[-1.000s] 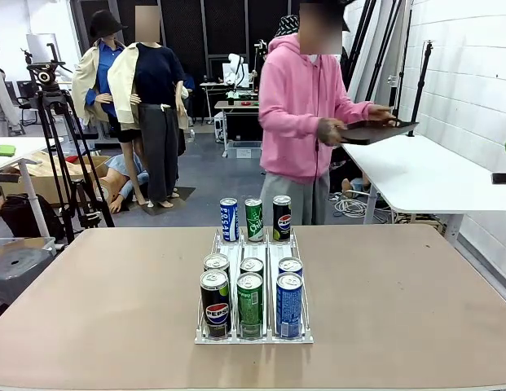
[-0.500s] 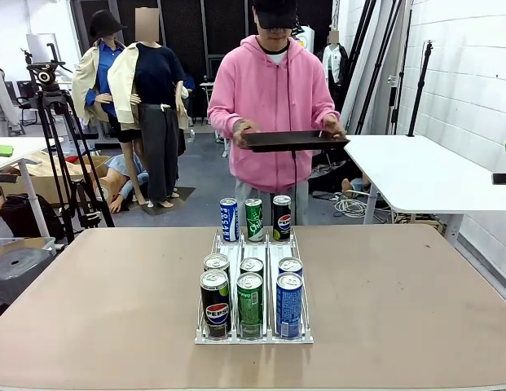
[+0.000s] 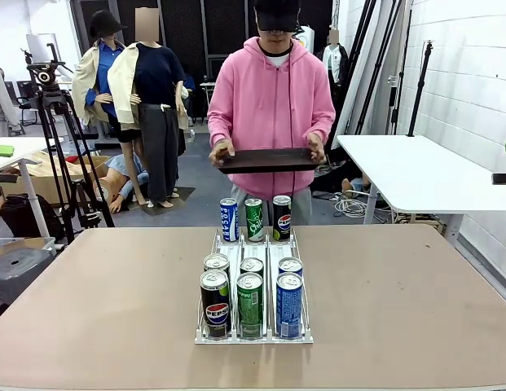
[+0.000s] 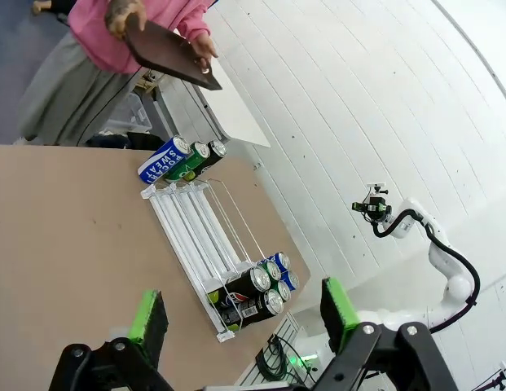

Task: Retrieve and hand over the desired beverage to the person.
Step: Pick up a can of the same type that the person held from the Automatic Can Dispenser.

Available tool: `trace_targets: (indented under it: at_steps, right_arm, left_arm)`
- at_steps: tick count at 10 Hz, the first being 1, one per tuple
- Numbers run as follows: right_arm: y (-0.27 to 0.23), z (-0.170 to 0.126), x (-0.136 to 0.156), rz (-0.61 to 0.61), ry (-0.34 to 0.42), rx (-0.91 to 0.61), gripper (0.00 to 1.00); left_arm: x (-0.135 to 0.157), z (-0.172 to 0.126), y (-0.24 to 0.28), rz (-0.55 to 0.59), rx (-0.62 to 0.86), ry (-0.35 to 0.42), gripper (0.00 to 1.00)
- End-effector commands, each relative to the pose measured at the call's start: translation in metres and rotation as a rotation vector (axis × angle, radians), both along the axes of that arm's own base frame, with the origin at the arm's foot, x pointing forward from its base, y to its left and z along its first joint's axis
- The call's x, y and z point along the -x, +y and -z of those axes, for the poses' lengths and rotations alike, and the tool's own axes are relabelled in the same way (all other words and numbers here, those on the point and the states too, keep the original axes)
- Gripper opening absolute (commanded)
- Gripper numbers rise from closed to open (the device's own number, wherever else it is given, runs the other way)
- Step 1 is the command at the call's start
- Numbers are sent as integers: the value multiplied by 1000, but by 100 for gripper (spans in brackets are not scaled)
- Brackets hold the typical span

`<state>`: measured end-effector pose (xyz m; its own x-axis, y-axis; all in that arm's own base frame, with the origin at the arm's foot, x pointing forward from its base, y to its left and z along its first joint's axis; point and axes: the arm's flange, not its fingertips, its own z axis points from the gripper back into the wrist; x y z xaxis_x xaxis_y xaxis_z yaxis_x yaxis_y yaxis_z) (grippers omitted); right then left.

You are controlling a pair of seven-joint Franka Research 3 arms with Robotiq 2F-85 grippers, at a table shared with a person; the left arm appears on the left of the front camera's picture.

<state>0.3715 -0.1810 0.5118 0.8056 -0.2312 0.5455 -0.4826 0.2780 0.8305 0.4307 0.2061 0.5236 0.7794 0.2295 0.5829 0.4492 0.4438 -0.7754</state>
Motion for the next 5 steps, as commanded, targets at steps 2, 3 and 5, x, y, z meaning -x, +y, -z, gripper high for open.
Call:
trace_targets:
  at_steps: [2,3,5]
  right_arm:
    - [0,1,0,-10,-5,-10,100]
    - [0,1,0,-10,-5,-10,100]
    - [0,1,0,-10,-5,-10,100]
  left_arm:
    - [1,-1,1,-6,3,-6,100]
    - [1,-1,1,-6,3,-6,100]
    - [1,-1,1,-6,3,-6,100]
